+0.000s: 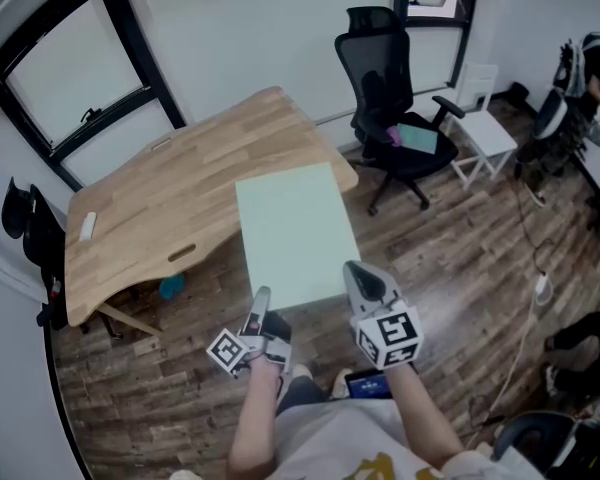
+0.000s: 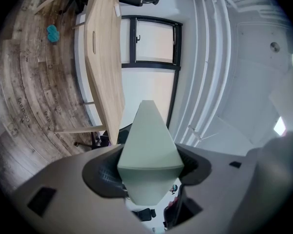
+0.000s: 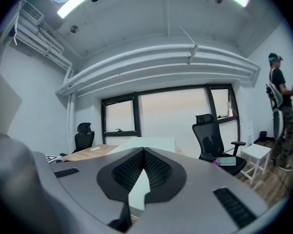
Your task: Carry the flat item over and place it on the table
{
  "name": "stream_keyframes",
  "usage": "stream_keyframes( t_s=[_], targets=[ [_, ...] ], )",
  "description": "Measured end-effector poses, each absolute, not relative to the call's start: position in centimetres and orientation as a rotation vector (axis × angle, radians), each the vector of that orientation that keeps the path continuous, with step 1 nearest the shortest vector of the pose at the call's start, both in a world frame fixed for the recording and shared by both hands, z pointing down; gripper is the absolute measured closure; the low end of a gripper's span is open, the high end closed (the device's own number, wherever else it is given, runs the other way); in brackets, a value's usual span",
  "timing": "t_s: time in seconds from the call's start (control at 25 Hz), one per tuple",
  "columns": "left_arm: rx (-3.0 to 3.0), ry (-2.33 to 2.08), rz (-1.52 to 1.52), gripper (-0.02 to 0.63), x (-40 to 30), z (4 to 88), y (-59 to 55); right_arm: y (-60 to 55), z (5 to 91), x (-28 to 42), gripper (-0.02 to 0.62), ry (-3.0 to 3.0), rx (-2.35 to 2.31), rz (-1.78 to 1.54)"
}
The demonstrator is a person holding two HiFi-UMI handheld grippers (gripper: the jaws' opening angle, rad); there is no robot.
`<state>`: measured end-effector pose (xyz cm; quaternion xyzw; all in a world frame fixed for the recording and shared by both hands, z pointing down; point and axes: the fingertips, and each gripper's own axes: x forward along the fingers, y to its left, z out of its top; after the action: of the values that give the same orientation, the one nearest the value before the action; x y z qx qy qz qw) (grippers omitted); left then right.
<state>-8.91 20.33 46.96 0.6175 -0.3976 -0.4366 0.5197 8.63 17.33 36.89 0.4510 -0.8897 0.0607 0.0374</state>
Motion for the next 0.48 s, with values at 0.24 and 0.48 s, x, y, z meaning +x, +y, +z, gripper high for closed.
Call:
stream_keyframes(
  t_s=[0.24,0.48],
  targets=[
    [1.480,-0.942,-1.049,0.321,-8.3,46.8,19.4,16.4,37.1,9.2,0.598,-2.723,1.396,0.186],
    [1.478,-0.934,-1.049,0.321,-8.1,47.2,17.5,14.4,37.6,9.0,0.598,-2.715,1.389,0.191]
  ],
)
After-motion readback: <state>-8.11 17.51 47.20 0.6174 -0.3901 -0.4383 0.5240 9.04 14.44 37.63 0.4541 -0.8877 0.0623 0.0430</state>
